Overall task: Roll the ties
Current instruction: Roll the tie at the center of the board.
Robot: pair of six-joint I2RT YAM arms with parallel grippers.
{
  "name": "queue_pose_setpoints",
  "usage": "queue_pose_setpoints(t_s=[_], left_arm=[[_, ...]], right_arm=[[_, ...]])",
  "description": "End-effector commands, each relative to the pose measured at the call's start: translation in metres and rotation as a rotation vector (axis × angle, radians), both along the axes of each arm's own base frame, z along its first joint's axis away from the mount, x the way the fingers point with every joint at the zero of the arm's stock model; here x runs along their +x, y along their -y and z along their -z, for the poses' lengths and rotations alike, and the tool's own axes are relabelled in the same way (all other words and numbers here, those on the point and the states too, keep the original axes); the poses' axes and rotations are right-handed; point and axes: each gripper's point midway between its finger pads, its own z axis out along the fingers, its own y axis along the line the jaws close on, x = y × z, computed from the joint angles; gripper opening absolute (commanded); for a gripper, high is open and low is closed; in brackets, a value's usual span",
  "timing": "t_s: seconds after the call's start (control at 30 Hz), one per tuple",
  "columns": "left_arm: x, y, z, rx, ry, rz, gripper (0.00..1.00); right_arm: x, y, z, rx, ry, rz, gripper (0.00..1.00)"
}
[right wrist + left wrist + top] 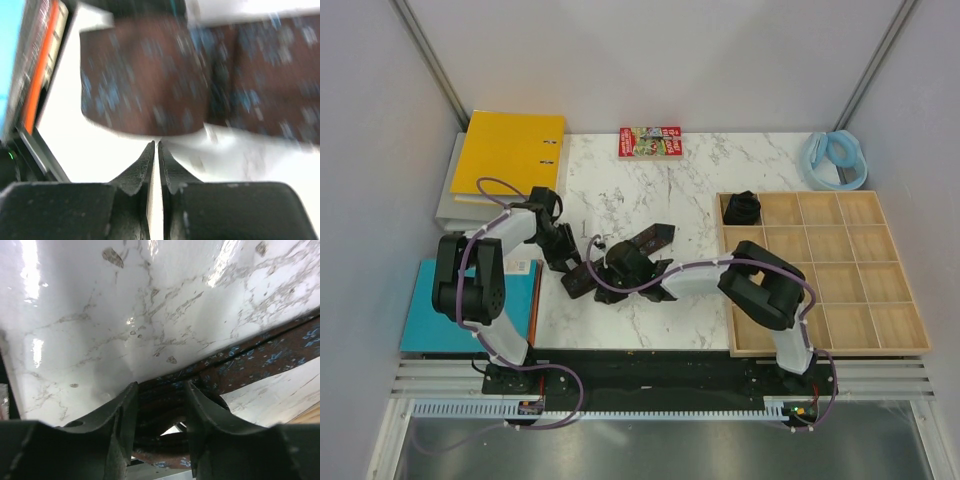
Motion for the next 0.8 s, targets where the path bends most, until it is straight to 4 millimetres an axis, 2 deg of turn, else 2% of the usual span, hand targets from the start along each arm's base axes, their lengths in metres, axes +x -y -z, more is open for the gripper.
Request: queue_pose_setpoints(t_s=[0.0,0.07,0.1,0.13,0.2,0.23,0.3,0.37,0.4,0.47,0.5,0.53,0.57,0.6,0.77], left_arm=[[0.023,-0.014,-0.029,0.038,0.095,0.0,0.52],[0.027,-0.022,-0.045,0.049,0.143,-0.032,0.56],[0.028,-0.028,-0.049,0.068,0.163,-0.052,0.57],[0.029,-0.033,-0.065,0.073,0.214,-0.088,0.58],[0.021,-0.04,-0.07,0.095,0.236,-0.126,0.59],[0.019,-0.042,-0.085,0.089,0.289,-0.15,0.58],[0.008,-0.042,-0.088,0.083,0.307,-0.161,0.58],[-0.006,-0.042,-0.097,0.072,0.35,-0.182,0.58],[-0.01,-0.042,-0.099,0.066,0.361,-0.191,0.58],[-0.024,-0.041,-0.104,0.05,0.389,-0.224,0.58],[-0.03,-0.041,-0.102,0.047,0.386,-0.241,0.58],[-0.033,-0.04,-0.103,0.028,0.392,-0.269,0.58],[-0.042,-0.037,-0.094,0.011,0.374,-0.274,0.58],[-0.046,-0.036,-0.096,-0.001,0.391,-0.281,0.58],[-0.057,-0.024,-0.089,-0.082,0.399,-0.291,0.57]], right_arm=[[-0.013,0.025,-0.033,-0.006,0.038,-0.044,0.14],[-0.016,0.035,-0.041,-0.026,0.045,-0.049,0.14],[-0.014,0.039,-0.054,-0.021,0.073,-0.046,0.15],[-0.016,0.045,-0.057,-0.041,0.075,-0.046,0.15],[-0.013,0.049,-0.078,-0.031,0.109,-0.033,0.16],[-0.014,0.052,-0.082,-0.04,0.107,-0.032,0.16],[-0.007,0.048,-0.104,-0.01,0.125,-0.022,0.17],[-0.006,0.046,-0.113,-0.007,0.108,-0.02,0.17],[0.001,0.039,-0.124,0.014,0.114,-0.013,0.17],[0.006,0.035,-0.129,0.012,0.097,-0.001,0.17],[0.015,0.026,-0.137,0.023,0.104,0.006,0.17],[0.019,0.025,-0.135,0.003,0.089,0.014,0.17],[0.02,0.02,-0.135,0.003,0.078,0.006,0.16],[0.028,0.011,-0.136,0.007,0.07,0.006,0.16],[0.037,-0.006,-0.121,-0.028,0.038,-0.014,0.15]])
